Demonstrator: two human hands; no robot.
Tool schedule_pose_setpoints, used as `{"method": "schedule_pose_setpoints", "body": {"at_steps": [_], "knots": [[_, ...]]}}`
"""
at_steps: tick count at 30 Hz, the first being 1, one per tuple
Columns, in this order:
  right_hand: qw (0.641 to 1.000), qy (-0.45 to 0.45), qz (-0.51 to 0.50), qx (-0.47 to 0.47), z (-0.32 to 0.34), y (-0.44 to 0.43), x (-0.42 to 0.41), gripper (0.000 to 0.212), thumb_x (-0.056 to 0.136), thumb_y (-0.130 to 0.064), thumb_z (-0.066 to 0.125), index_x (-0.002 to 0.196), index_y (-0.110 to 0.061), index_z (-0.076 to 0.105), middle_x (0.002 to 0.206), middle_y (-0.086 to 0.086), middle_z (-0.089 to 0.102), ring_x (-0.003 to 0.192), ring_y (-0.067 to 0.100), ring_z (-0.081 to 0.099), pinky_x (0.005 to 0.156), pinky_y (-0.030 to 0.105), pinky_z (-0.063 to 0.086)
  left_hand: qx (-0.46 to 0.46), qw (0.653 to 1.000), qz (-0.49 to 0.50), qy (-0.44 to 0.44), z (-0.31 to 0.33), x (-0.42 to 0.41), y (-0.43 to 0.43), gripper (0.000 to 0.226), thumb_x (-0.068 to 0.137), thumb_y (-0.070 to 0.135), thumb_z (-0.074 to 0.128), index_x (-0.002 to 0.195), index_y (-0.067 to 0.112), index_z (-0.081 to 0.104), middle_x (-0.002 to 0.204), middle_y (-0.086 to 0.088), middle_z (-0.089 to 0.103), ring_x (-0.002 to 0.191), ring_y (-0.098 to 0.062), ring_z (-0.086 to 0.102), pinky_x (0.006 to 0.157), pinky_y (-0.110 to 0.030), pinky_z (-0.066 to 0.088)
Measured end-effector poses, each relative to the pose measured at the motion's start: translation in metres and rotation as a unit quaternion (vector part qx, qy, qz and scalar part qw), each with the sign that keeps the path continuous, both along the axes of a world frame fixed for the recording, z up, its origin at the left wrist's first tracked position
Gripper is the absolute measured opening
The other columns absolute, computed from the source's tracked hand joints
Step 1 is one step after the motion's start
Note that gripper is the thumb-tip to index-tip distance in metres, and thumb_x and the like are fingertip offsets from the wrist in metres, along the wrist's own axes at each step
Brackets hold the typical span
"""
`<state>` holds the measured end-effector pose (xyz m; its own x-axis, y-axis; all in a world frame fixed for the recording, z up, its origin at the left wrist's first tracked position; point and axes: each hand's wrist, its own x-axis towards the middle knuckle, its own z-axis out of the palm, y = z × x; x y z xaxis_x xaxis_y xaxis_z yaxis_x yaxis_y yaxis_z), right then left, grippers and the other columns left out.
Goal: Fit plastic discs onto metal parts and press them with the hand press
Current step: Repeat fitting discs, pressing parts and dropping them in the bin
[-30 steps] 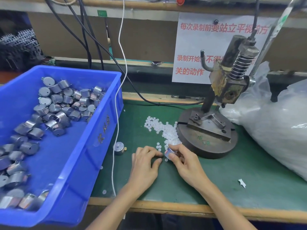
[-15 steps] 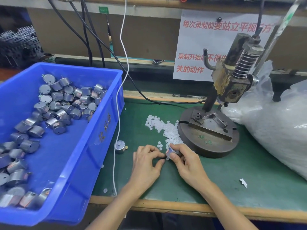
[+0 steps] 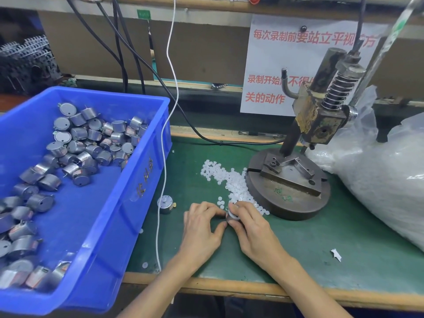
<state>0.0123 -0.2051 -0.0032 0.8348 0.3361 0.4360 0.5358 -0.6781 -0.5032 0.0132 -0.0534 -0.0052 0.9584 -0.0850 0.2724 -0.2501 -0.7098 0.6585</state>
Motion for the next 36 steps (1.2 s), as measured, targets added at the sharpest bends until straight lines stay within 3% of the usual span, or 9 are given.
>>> {"method": "schedule_pose_setpoints", "body": {"at_steps": [6,10,15,19,22,24,26,32,36], "knots": [[0.998,-0.050,-0.001,-0.046,-0.004,0.002,0.001,0.027,0.083,-0.005,0.059,0.109,0.002,0.063,0.103,0.016,0.062,0.095,0.027,0.062,0.081,0.027,0.047,-0.009,1.000,-0.004,0.001,0.000,0.000,-0.001,0.021,0.082,0.020,0.066,0.102,0.025,0.061,0.096,0.021,0.052,0.098,-0.005,0.042,0.081,-0.017,0.021],[1.000,-0.015,0.006,-0.016,-0.004,0.000,0.003,0.026,0.086,-0.006,0.057,0.111,0.001,0.061,0.103,0.012,0.061,0.096,0.013,0.052,0.082,0.021,0.043,-0.036,0.999,-0.013,-0.004,0.003,-0.003,0.000,0.042,0.078,0.013,0.068,0.116,0.023,0.054,0.105,0.017,0.057,0.101,-0.006,0.045,0.084,-0.013,0.023],[0.980,0.123,0.000,0.155,0.004,-0.006,0.003,0.012,0.096,-0.012,0.052,0.107,-0.016,0.055,0.084,-0.014,0.061,0.079,-0.003,0.057,0.071,0.015,0.042,0.024,0.983,-0.122,-0.132,0.009,-0.010,-0.008,0.055,0.072,-0.001,0.066,0.124,0.010,0.054,0.125,-0.001,0.059,0.111,-0.012,0.050,0.087,-0.025,0.037],[0.929,0.196,-0.066,0.307,0.020,-0.020,0.003,0.024,0.089,-0.050,0.039,0.095,-0.028,0.046,0.065,-0.016,0.061,0.053,0.003,0.049,0.051,0.016,0.040,-0.004,0.973,-0.149,-0.175,0.024,0.002,-0.030,0.034,0.082,0.011,0.067,0.115,0.009,0.060,0.106,-0.001,0.064,0.094,-0.016,0.056,0.081,-0.028,0.042],[0.902,0.210,-0.128,0.355,0.038,-0.047,0.018,0.024,0.097,-0.045,0.036,0.091,-0.023,0.045,0.056,-0.010,0.055,0.044,0.008,0.046,0.040,0.019,0.036,-0.044,0.982,-0.153,-0.100,0.048,0.021,-0.064,0.027,0.087,0.024,0.063,0.112,0.013,0.061,0.092,0.002,0.063,0.083,-0.017,0.057,0.077,-0.028,0.046],[0.905,0.208,-0.143,0.341,0.050,-0.068,0.028,0.013,0.101,-0.032,0.037,0.094,-0.029,0.047,0.057,-0.003,0.055,0.044,0.012,0.048,0.040,0.021,0.037,-0.122,0.985,-0.122,0.022,0.064,0.037,-0.090,0.020,0.088,0.029,0.061,0.106,0.020,0.059,0.079,0.010,0.058,0.072,-0.007,0.054,0.073,-0.031,0.051],[0.916,0.201,-0.153,0.313,0.059,-0.086,0.038,0.014,0.101,-0.025,0.040,0.096,-0.031,0.052,0.058,0.005,0.058,0.048,0.018,0.052,0.042,0.024,0.039,-0.177,0.977,-0.083,0.086,0.073,0.053,-0.113,0.015,0.087,0.032,0.062,0.098,0.022,0.059,0.071,0.013,0.056,0.064,0.002,0.051,0.071,-0.025,0.048],[0.929,0.197,-0.195,0.246,0.069,-0.111,0.059,0.023,0.098,-0.015,0.041,0.098,-0.027,0.060,0.057,0.005,0.067,0.043,0.018,0.059,0.037,0.020,0.038,-0.202,0.972,-0.027,0.119,0.070,0.074,-0.145,0.019,0.089,0.033,0.059,0.102,0.019,0.060,0.067,0.012,0.058,0.077,-0.010,0.056,0.065,-0.017,0.033],[0.935,0.173,-0.220,0.218,0.066,-0.109,0.067,0.020,0.097,-0.012,0.044,0.097,-0.024,0.060,0.050,0.003,0.064,0.038,0.014,0.058,0.039,0.013,0.038,-0.078,0.991,-0.044,0.095,0.068,0.077,-0.141,0.020,0.090,0.030,0.056,0.109,0.021,0.055,0.078,0.003,0.065,0.088,-0.022,0.060,0.074,-0.030,0.044]]}}
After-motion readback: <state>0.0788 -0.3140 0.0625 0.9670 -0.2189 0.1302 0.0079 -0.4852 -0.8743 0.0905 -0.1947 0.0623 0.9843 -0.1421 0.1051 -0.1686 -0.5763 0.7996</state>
